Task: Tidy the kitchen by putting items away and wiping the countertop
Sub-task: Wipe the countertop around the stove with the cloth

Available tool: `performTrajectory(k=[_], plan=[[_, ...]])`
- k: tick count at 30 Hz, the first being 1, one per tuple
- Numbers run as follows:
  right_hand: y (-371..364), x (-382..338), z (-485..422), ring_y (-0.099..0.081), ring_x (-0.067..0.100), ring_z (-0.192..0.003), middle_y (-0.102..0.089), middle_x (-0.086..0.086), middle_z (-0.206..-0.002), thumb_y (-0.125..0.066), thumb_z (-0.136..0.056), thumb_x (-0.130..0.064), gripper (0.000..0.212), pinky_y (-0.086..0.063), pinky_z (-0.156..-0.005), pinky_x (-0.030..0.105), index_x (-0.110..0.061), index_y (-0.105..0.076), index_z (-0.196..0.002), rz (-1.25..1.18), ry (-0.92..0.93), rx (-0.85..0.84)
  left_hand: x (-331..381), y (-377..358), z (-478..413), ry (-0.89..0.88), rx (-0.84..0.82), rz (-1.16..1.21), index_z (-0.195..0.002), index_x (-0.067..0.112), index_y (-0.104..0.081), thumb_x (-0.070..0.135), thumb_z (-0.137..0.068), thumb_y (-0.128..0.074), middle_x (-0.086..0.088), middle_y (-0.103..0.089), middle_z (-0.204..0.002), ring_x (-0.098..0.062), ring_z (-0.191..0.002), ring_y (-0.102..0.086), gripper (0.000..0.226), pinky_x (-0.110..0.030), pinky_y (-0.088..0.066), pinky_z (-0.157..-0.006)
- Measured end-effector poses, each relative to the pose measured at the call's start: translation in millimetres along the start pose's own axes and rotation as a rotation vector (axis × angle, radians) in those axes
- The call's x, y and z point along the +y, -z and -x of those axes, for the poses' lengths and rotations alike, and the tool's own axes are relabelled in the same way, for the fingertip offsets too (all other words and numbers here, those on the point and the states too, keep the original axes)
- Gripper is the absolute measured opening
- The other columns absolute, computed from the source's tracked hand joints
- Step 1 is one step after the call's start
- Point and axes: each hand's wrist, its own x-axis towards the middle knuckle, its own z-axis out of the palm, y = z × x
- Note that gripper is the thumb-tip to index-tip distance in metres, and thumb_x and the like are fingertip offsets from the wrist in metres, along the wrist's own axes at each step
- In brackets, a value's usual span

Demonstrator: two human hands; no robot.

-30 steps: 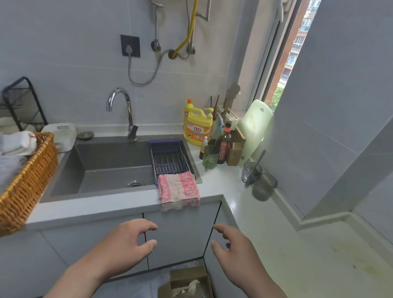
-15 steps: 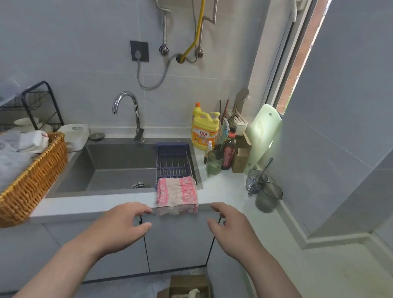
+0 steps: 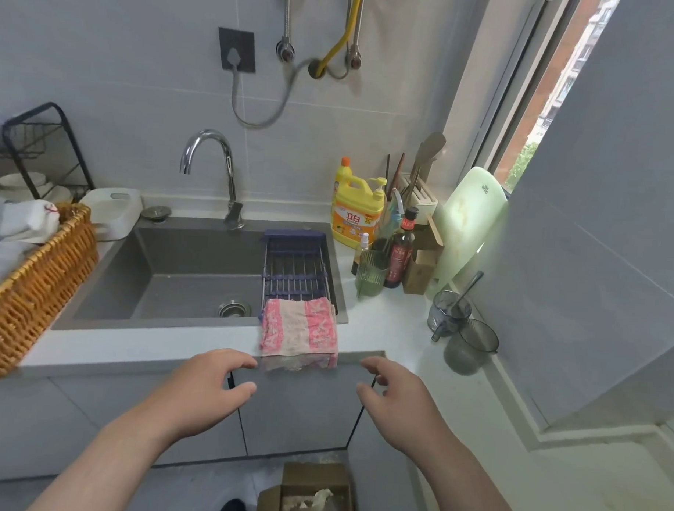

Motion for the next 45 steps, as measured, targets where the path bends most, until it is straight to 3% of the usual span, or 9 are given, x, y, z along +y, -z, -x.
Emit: performTrajectory(k=[11, 19, 24, 27, 32, 35, 38, 41, 45], plan=[[-29, -16, -111, -0.053, 0.01, -0.121, -0.057, -0.008, -0.137, -0.057, -0.094, -0.03, 0.044, -0.044, -0.101, 0.027, -0.023, -0.055, -0.137, -0.068, -0.188, -0.027, -44, -8, -142, 0.131, -0.14, 0.201, -0.099, 0.043, -0.058, 0.027, -0.085, -0.065, 0.017, -0.062, -0.103, -0.008, -0.105, -0.058, 0.022, -0.03, -0.045, -0.092], [-66, -22, -207, -0.054, 0.013, -0.123, -0.055, -0.006, -0.14, -0.057, -0.095, -0.026, 0.046, -0.045, -0.101, 0.029, -0.023, -0.051, -0.141, -0.055, -0.328, -0.063, -90, -41, -243, 0.28, -0.265, 0.358, -0.116, 0.026, -0.061, 0.022, -0.081, -0.067, 0.005, -0.064, -0.109, -0.016, -0.104, -0.059, 0.036, -0.033, -0.046, -0.088], [-94, -14, -248, -0.058, 0.013, -0.112, -0.055, -0.004, -0.139, -0.061, -0.093, -0.022, 0.045, -0.052, -0.084, 0.022, -0.022, -0.054, -0.137, -0.17, -0.502, 0.011, -105, -57, -284, 0.388, -0.294, 0.468, -0.094, 0.021, -0.068, 0.022, -0.071, -0.065, -0.002, -0.069, -0.095, -0.017, -0.088, -0.062, 0.023, -0.036, -0.05, -0.081], [-108, -6, -263, -0.058, 0.004, -0.085, -0.058, 0.001, -0.133, -0.064, -0.093, -0.022, 0.048, -0.046, -0.065, 0.011, -0.019, -0.051, -0.138, -0.232, -0.619, 0.025, -105, -63, -295, 0.443, -0.3, 0.543, -0.088, 0.021, -0.065, 0.026, -0.067, -0.063, -0.005, -0.067, -0.092, -0.025, -0.086, -0.064, 0.022, -0.043, -0.054, -0.079], [-123, 4, -272, -0.06, 0.016, -0.098, -0.062, 0.003, -0.125, -0.067, -0.09, -0.026, 0.058, -0.05, -0.089, 0.028, -0.014, -0.046, -0.143, -0.276, -0.77, 0.087, -107, -76, -303, 0.604, -0.313, 0.732, -0.085, 0.007, -0.058, 0.022, -0.057, -0.071, -0.013, -0.067, -0.082, -0.031, -0.069, -0.063, 0.034, -0.047, -0.053, -0.063], [-127, 7, -277, -0.066, 0.022, -0.095, -0.069, 0.01, -0.11, -0.067, -0.086, -0.03, 0.041, -0.046, -0.075, 0.026, -0.007, -0.064, -0.12, -0.255, -0.841, 0.106, -96, -71, -301, 0.669, -0.341, 0.787, -0.071, 0.006, -0.057, 0.01, -0.066, -0.072, -0.011, -0.048, -0.058, -0.017, -0.045, -0.04, 0.016, -0.027, -0.029, -0.049], [-129, 5, -280, -0.068, 0.025, -0.072, -0.066, 0.01, -0.078, -0.07, -0.081, -0.031, 0.028, -0.054, -0.061, 0.036, -0.003, -0.071, -0.083, -0.303, -0.86, 0.092, -96, -71, -301, 0.71, -0.368, 0.762, -0.06, 0.001, -0.058, 0.002, -0.073, -0.073, -0.003, -0.049, -0.044, -0.012, -0.033, -0.039, 0.02, -0.019, -0.026, -0.039], [-126, 1, -276, -0.07, 0.024, -0.067, -0.068, 0.008, -0.07, -0.073, -0.08, -0.027, 0.02, -0.058, -0.062, 0.036, -0.009, -0.07, -0.074, -0.349, -0.838, 0.076, -99, -74, -305, 0.655, -0.341, 0.749, -0.082, -0.01, -0.064, 0.012, -0.061, -0.079, -0.012, -0.067, -0.065, -0.024, -0.054, -0.062, 0.033, -0.031, -0.044, -0.052], [-124, -4, -264, -0.057, 0.017, -0.058, -0.056, 0.002, -0.064, -0.069, -0.08, -0.022, 0.021, -0.047, -0.052, 0.027, -0.016, -0.056, -0.064, -0.41, -0.758, 0.131, -99, -80, -304, 0.547, -0.264, 0.779, -0.101, 0.012, -0.055, 0.01, -0.071, -0.075, -0.019, -0.071, -0.086, -0.03, -0.073, -0.071, 0.036, -0.046, -0.056, -0.066]])
